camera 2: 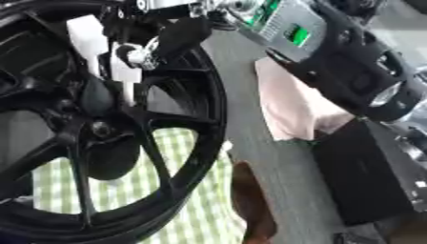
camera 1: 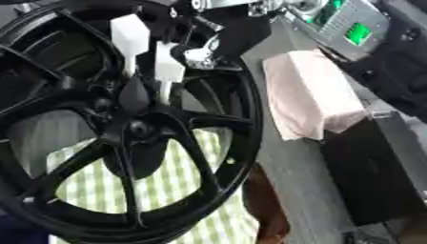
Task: Pull the pin out of the wheel hub.
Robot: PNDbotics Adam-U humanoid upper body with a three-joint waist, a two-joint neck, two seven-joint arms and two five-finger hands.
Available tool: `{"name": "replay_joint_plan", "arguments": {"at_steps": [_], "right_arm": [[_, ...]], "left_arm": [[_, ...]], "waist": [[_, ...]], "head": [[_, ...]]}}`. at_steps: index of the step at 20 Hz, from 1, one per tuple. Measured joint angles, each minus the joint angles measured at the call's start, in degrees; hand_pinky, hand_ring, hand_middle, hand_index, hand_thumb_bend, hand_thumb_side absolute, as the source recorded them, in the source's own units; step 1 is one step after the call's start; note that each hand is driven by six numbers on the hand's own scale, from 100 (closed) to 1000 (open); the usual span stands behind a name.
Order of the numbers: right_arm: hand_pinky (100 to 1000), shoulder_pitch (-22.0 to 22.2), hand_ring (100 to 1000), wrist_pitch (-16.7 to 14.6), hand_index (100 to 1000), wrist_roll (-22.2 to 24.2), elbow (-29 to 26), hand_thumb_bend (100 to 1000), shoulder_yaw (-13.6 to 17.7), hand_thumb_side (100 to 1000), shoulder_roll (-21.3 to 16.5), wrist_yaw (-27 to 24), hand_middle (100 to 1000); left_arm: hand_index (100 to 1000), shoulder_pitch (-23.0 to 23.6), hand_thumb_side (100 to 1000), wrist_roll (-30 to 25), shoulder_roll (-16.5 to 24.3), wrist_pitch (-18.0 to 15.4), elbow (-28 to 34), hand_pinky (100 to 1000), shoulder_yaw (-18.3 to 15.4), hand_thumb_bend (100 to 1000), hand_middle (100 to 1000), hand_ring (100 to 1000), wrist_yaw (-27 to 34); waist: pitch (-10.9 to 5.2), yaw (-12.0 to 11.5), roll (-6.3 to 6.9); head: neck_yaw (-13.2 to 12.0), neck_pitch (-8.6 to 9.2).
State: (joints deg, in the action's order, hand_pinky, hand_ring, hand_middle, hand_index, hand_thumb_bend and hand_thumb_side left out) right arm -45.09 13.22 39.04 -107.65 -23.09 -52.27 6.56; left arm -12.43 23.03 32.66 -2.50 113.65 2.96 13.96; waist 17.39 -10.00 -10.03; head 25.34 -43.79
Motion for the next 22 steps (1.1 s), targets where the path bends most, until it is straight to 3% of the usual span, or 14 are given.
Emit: {"name": "replay_joint_plan", "arguments": {"at_steps": [13,22], "right_arm": [[1000,0.2,1000,-1.4,925,-0.9,2.4,100,0.9,650,0.2,1.0,792],[1000,0.3,1000,-1.2,936,-1.1,2.1,100,1.2,722,0.2,0.9,809]], "left_arm": [[751,-0.3,609,0.0,0.0,0.0,0.0,864,0.0,403,603,629,-0.4],[750,-0.6,609,0.1,-0.5,-0.1,0.0,864,0.0,401,603,629,-0.4]], "waist": [[1.44,-0.3,-0.18],[1.74,-0.6,-0.39]], "head": [[0.5,-0.01],[0.7,-0.01]]}}
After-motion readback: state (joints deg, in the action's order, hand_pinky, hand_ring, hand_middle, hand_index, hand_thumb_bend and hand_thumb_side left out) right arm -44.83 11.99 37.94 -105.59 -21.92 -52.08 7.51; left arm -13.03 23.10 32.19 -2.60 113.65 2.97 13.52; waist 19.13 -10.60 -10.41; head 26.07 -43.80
